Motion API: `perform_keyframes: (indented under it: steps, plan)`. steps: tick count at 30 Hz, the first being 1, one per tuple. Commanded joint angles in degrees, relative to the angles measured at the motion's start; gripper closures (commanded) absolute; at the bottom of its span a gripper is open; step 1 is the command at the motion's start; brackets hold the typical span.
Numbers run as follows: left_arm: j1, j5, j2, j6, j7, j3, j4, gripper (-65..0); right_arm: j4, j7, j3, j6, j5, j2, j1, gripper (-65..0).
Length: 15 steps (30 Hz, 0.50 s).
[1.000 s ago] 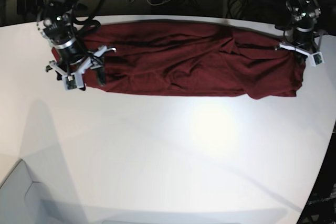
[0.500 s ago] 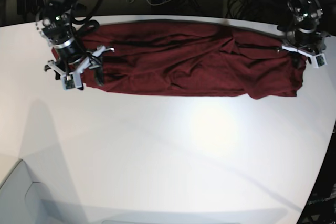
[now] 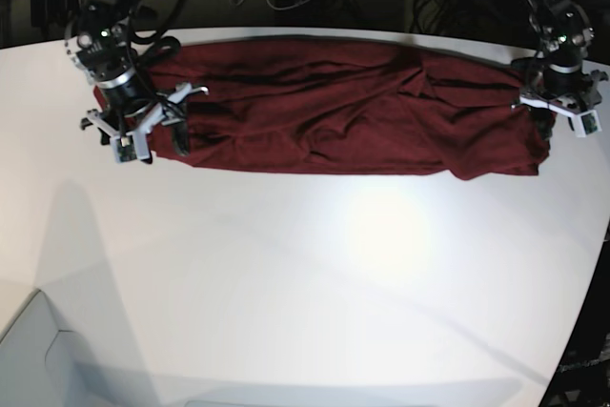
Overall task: Layout the t-shirt on the table in an organized manner, then fold the t-shirt properly
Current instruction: 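Grasp both ends of the folded strip with both grippers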
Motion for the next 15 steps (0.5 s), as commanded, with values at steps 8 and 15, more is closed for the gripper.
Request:
perform_keyframes:
  steps: [8, 15]
  plan:
    - [-0.8, -0.5, -1.0, -9.0, -1.5, -0.3, 0.3, -58.7, -2.5, 1.6, -0.1, 0.2, 1.0, 0.1, 0.7, -35.2]
    - [-0.8, -0.5, -1.1, -10.1, -1.5, -0.4, 0.2, -60.5, -2.5, 1.6, -0.1, 0.2, 1.0, 0.1, 0.9, -35.2]
